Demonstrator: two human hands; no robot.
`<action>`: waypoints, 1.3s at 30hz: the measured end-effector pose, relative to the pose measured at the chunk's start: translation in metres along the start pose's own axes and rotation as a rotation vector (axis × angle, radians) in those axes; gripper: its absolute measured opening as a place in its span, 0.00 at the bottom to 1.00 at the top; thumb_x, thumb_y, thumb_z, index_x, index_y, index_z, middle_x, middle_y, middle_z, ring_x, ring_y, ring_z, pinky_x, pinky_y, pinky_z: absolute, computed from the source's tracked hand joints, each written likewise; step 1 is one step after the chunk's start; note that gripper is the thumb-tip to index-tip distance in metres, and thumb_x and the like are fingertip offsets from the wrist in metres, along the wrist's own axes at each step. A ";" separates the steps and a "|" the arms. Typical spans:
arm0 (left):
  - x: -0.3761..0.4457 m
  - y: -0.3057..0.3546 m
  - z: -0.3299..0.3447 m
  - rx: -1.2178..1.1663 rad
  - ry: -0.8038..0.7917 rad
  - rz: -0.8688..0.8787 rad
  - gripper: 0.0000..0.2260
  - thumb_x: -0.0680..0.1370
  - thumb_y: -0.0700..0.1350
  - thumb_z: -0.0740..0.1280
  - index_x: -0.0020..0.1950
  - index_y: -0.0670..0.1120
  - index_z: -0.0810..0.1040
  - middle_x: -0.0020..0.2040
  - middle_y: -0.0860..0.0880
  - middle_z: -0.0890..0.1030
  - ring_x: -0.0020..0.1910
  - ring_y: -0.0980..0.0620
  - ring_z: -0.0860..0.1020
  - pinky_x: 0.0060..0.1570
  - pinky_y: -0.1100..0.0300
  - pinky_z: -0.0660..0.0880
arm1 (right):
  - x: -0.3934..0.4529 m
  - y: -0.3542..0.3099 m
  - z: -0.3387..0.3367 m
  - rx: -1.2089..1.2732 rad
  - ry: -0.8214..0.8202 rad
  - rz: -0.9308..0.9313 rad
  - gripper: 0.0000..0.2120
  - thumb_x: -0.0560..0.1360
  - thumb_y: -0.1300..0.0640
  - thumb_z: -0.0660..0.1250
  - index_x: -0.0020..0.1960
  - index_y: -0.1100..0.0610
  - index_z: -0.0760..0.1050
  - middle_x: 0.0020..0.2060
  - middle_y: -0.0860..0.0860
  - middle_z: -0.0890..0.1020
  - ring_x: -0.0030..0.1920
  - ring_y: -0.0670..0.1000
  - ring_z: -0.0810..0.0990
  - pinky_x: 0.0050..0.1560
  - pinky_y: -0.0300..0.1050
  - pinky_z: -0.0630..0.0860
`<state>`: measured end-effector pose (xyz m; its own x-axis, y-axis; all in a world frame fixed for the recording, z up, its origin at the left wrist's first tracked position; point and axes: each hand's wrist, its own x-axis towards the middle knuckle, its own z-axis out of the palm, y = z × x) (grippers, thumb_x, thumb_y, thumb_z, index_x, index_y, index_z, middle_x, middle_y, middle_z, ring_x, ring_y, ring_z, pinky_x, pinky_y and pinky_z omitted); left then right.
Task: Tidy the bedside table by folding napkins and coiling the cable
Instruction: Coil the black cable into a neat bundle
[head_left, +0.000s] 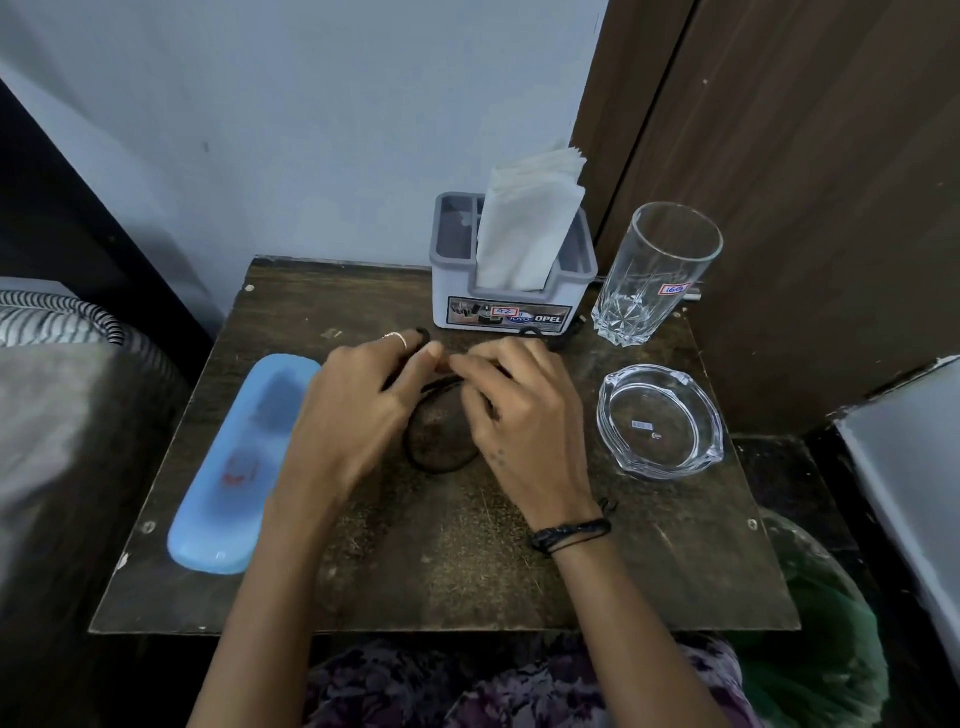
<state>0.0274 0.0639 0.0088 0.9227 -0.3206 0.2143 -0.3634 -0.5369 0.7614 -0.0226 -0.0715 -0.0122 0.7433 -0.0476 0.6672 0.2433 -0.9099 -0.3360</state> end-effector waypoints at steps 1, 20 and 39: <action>0.002 -0.001 -0.003 -0.019 -0.052 -0.026 0.18 0.73 0.60 0.58 0.34 0.48 0.76 0.23 0.52 0.74 0.26 0.55 0.71 0.34 0.51 0.70 | 0.000 0.001 0.000 0.022 0.004 0.012 0.10 0.74 0.61 0.64 0.52 0.57 0.81 0.43 0.51 0.82 0.46 0.52 0.78 0.49 0.46 0.74; -0.004 -0.005 -0.015 -0.711 -0.428 -0.325 0.19 0.72 0.52 0.59 0.22 0.47 0.70 0.15 0.52 0.58 0.15 0.58 0.54 0.17 0.70 0.55 | 0.006 0.028 -0.009 1.200 -0.264 0.632 0.09 0.71 0.56 0.69 0.50 0.47 0.83 0.39 0.49 0.86 0.19 0.40 0.68 0.18 0.31 0.64; -0.009 0.023 -0.013 -0.736 -0.292 -0.245 0.23 0.81 0.48 0.55 0.24 0.49 0.66 0.15 0.54 0.59 0.15 0.59 0.54 0.17 0.72 0.51 | 0.009 -0.022 -0.036 0.456 -0.197 0.333 0.13 0.75 0.52 0.67 0.59 0.52 0.79 0.47 0.48 0.84 0.47 0.44 0.79 0.49 0.44 0.78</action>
<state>0.0121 0.0650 0.0319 0.8571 -0.5055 -0.0997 0.1142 -0.0022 0.9935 -0.0438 -0.0663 0.0252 0.9167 -0.1825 0.3555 0.1880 -0.5882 -0.7866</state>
